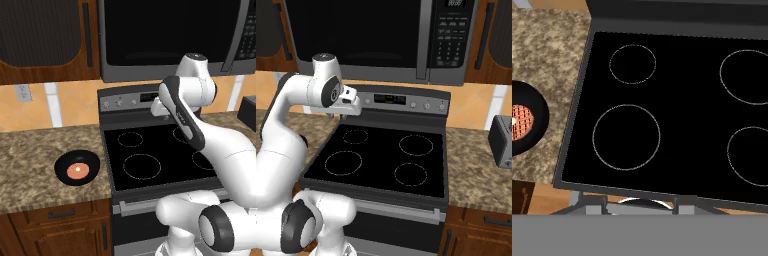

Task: Open the microwave, place the bowl with waffle inside the microwave, then close the microwave door and turn it on.

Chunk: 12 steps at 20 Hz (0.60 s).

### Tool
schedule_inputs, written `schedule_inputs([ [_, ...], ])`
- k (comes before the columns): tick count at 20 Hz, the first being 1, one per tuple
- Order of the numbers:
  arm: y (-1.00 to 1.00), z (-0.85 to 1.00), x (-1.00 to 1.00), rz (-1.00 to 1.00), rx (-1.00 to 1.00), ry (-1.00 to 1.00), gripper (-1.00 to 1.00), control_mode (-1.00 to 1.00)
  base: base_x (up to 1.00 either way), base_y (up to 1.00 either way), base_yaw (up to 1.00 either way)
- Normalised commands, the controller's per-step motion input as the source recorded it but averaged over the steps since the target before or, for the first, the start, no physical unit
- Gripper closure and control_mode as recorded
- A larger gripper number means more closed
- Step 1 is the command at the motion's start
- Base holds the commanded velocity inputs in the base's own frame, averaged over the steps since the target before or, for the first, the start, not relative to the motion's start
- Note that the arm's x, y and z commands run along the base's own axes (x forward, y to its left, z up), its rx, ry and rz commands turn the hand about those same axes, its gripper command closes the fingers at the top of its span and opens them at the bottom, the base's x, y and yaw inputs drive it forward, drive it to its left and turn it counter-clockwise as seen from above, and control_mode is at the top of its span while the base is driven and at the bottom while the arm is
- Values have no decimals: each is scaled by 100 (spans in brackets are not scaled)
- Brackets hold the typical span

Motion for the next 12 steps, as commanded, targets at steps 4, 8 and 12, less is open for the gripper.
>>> schedule_inputs([
  [4,-1,0,-17,0,0,-1,-100,-100,0,0,0],
  [8,-5,13,-58,0,0,-20,-100,-100,0,0,0],
  [12,0,31,-60,0,-3,-33,-100,-100,0,0,0],
])
